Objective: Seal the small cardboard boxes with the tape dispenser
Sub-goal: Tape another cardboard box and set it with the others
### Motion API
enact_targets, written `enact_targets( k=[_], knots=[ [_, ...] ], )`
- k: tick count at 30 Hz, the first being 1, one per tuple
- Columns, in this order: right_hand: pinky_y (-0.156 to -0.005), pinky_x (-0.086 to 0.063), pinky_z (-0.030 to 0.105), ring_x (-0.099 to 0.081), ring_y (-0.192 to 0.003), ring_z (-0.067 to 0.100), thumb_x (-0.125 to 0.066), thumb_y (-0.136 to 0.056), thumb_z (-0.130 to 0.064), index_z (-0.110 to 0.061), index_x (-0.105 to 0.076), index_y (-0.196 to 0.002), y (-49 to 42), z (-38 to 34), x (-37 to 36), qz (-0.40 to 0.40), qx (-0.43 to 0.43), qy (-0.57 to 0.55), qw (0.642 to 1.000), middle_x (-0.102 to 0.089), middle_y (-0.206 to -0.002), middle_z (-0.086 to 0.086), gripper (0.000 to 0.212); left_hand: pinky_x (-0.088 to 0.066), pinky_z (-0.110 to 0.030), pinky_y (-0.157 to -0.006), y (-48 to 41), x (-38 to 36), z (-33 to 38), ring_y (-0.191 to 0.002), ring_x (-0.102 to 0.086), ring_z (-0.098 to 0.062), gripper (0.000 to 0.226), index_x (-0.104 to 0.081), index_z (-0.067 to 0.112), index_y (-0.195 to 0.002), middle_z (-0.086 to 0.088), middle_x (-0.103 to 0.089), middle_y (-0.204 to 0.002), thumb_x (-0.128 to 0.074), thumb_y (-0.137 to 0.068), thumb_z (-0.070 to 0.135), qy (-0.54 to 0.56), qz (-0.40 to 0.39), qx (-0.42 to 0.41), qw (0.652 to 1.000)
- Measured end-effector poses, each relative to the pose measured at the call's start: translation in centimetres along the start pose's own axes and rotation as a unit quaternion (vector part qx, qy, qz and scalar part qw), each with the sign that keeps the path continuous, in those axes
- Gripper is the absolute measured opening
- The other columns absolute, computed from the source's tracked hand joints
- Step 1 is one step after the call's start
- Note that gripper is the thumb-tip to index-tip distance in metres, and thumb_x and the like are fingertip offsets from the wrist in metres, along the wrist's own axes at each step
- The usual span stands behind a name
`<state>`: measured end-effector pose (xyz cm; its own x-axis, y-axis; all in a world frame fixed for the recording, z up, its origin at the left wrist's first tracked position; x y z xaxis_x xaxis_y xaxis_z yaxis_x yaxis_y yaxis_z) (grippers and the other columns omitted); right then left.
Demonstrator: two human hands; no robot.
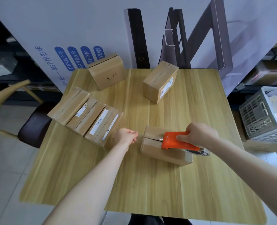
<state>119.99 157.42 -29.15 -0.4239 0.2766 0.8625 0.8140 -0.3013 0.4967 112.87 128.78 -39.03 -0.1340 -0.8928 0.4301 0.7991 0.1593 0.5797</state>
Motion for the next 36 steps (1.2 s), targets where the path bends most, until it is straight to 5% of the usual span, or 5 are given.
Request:
enact_targets(
  k=[10,14,18,21,36],
  knots=[
    [-0.046,-0.033,0.022,-0.054,-0.054,0.010,-0.058,-0.078,-0.063,-0.021,-0.058,-0.064,-0.5,0.8,-0.4,0.021,-0.010,-0.002,1.000,-0.057,-0.060,-0.007,0.044,-0.054,-0.031,-0.083,-0.3,-3.9,-1.2,-0.094,-0.068,-0.025,0.019,-0.075,0.013,-0.097,-0.004,-0.074,-0.097,-0.070,-0.085,0.027,-0.057,-0.008,-0.035,0.998],
    [-0.046,-0.035,0.022,-0.056,-0.058,0.010,-0.057,-0.078,-0.064,-0.023,-0.062,-0.068,-0.5,1.0,-0.6,0.023,-0.007,-0.005,1.000,-0.060,-0.064,-0.008,0.043,-0.043,-0.032,-0.096,-0.2,-2.5,-2.2,-0.127,-0.051,-0.026,0.077,-0.043,0.009,-0.142,-0.005,-0.054,-0.138,-0.071,-0.081,0.047,-0.121,0.027,-0.017,0.992],
    [-0.047,-0.036,0.023,-0.058,-0.059,0.010,-0.057,-0.077,-0.065,-0.023,-0.062,-0.069,-0.5,1.1,-0.8,0.028,-0.007,-0.013,1.000,-0.061,-0.065,-0.007,0.043,-0.042,-0.024,-0.070,1.7,-1.9,-1.2,-0.084,-0.062,-0.019,0.029,-0.070,0.015,-0.098,0.000,-0.069,-0.087,-0.053,-0.095,0.039,-0.037,0.050,-0.122,0.991],
    [-0.046,-0.036,0.023,-0.058,-0.058,0.010,-0.057,-0.077,-0.065,-0.022,-0.062,-0.068,-0.3,1.2,-0.8,0.030,-0.014,-0.022,0.999,-0.061,-0.064,-0.007,0.044,-0.028,-0.023,-0.051,3.9,-5.0,-0.9,-0.056,-0.043,-0.012,0.040,-0.055,0.012,-0.073,0.007,-0.048,-0.057,-0.042,-0.099,0.040,-0.045,-0.037,-0.166,0.984],
    [-0.047,-0.034,0.023,-0.056,-0.058,0.011,-0.050,-0.081,-0.065,-0.021,-0.061,-0.074,0.2,-3.2,-2.6,0.045,-0.028,-0.105,0.993,-0.061,-0.065,-0.006,0.046,-0.039,-0.030,-0.070,-0.9,-5.9,6.1,-0.098,-0.061,-0.027,0.047,-0.060,0.016,-0.116,-0.004,-0.067,-0.104,-0.027,-0.101,0.045,-0.221,0.009,-0.188,0.957]
  ],
)
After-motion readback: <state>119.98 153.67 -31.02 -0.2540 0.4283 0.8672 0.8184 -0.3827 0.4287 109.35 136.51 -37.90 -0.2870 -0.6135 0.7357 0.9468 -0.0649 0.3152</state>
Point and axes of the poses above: each hand's wrist, its own y-axis away from the middle knuckle, its own x-axis out of the back of the hand, z = x × y, the point moved 8 cm from there along -y, towards the middle knuckle
